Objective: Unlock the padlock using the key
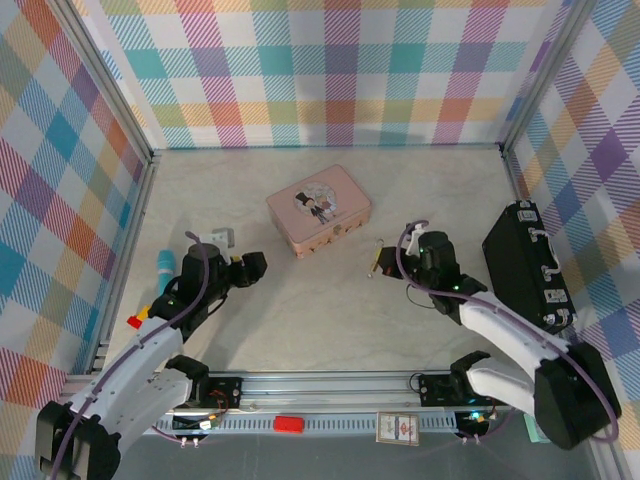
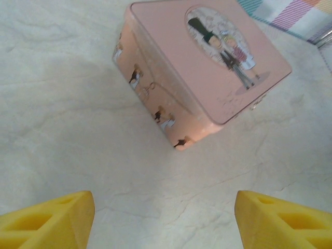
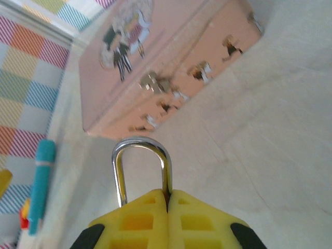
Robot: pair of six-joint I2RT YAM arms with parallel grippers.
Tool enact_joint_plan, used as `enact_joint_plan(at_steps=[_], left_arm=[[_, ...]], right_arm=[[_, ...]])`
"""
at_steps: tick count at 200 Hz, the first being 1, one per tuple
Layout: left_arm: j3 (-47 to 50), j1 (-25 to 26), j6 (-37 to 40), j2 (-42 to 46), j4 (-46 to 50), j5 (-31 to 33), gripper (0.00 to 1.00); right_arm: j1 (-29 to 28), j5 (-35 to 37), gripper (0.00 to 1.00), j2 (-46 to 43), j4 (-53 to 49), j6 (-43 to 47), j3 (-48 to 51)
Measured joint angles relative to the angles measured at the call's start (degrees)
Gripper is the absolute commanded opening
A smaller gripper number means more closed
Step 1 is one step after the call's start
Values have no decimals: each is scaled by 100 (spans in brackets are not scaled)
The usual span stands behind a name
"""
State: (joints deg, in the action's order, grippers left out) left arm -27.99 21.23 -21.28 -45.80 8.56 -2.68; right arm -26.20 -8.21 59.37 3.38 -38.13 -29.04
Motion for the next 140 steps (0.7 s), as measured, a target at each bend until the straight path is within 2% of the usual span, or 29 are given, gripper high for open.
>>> enact_joint_plan(at_steps=[35,76,106,140], left_arm=[[378,0,120,201,-155,52,71],[398,0,210,308,-284,256,72],[442,0,293,356,-400,367,73],[549,0,334,367,-466,422,73]], right_arm=[[0,11,0,-514,-1467,503,-9],[-26,107,0,-708,-2404,706,-9],[-179,229,0,-516,-2771,756,-20],[-417,391,0,188,-2951,763,-175]])
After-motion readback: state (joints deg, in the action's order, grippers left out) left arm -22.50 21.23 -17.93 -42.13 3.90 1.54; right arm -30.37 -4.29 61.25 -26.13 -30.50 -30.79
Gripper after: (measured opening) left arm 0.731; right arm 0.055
